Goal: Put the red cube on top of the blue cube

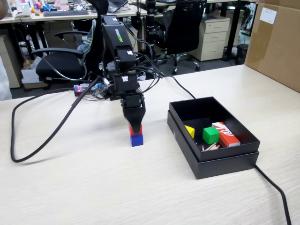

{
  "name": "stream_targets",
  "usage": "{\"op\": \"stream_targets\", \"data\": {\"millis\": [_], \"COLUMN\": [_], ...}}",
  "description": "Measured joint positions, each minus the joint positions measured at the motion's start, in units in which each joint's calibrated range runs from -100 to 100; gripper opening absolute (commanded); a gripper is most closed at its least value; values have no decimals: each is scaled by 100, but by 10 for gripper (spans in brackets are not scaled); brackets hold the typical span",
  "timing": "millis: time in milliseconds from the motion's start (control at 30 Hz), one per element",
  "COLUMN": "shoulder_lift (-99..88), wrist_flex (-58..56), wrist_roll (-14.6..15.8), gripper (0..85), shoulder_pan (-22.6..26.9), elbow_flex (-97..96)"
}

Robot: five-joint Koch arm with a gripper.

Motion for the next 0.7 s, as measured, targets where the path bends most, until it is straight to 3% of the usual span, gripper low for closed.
{"op": "stream_targets", "data": {"millis": [133, 700], "shoulder_lift": [0, -26], "wrist_flex": [0, 0], "wrist_roll": [0, 0], "gripper": [418, 441], "shoulder_pan": [5, -20], "elbow_flex": [0, 0]}}
